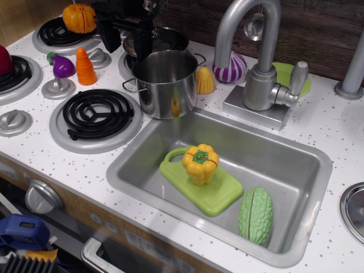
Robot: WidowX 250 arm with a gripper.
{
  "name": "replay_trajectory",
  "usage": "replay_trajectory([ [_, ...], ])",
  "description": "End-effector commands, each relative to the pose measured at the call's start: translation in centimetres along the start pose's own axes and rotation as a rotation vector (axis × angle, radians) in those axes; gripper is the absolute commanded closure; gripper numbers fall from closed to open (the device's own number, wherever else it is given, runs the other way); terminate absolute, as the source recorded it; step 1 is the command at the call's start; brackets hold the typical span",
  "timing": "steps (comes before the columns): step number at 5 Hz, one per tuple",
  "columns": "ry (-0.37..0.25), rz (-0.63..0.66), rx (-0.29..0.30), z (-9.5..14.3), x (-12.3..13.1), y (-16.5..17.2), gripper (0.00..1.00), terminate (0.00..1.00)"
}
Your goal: Put pot on stove which is near stove
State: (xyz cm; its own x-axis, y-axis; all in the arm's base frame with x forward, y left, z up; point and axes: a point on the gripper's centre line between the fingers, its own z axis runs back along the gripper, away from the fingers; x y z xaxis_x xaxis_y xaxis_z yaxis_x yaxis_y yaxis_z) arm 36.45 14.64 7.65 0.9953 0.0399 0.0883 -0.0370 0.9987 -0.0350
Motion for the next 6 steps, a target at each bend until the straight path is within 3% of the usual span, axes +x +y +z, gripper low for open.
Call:
replay_trajectory([
  [1, 0.000, 0.000, 0.000, 0.0, 0.0, 0.0, 0.00, 0.00],
  [5, -0.050, -0.017, -0.104, -2.6, 0.4, 1.0, 0.00, 0.00],
  [6, -0.053, 0.006, -0.116, -2.8, 0.2, 0.9, 1.00, 0.00],
])
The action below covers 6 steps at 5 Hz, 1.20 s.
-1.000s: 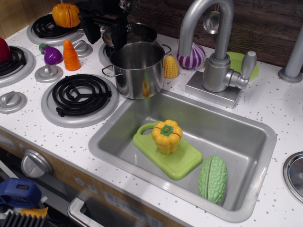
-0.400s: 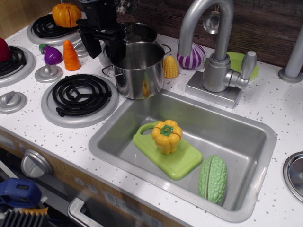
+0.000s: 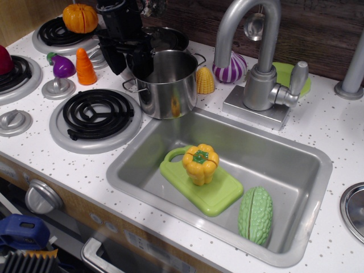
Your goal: Put pot on stove which is near stove
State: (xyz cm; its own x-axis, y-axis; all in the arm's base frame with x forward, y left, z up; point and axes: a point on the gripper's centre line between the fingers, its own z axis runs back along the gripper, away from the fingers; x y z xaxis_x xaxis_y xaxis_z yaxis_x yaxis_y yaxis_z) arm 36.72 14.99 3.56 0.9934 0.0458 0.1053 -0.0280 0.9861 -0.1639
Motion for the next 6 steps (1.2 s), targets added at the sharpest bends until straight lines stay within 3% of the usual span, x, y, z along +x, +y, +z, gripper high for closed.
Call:
replay_trajectory([
  [1, -0.034, 0.010, 0.016, 1.5, 0.2, 0.0, 1.00, 0.00],
  [2, -0.036, 0.012, 0.022, 1.8, 0.2, -0.1, 1.00, 0.00],
  [3, -0.007, 0.019, 0.038, 3.6, 0.4, -0.4, 1.00, 0.00],
  [5, 0.022, 0.031, 0.124, 7.1, -0.1, -0.7, 1.00, 0.00],
  [6, 0.020, 0.038, 0.176, 8.5, -1.6, -0.2, 1.00, 0.00],
])
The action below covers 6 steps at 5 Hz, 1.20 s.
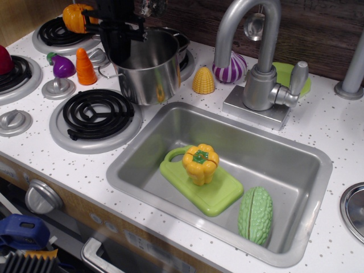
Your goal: Put pot on stove which is near stove
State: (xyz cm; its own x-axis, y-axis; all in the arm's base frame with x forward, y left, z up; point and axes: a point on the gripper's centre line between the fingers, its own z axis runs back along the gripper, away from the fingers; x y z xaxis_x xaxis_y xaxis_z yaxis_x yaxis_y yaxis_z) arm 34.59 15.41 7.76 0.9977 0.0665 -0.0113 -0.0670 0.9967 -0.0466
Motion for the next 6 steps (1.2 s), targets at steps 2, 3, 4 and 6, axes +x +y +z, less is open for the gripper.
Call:
replay_trajectory([
  [2, -0.072, 0.048, 0.104, 3.9, -3.9, 2.9, 1.00, 0.00],
  [3, -0.054, 0.065, 0.124, 3.0, -5.0, 3.5, 1.00, 0.00],
  [4, -0.038, 0.066, 0.109, 2.1, -5.4, 4.3, 1.00, 0.00],
  [6, -0.054, 0.051, 0.117, 0.6, -5.9, 5.4, 1.00, 1.00],
])
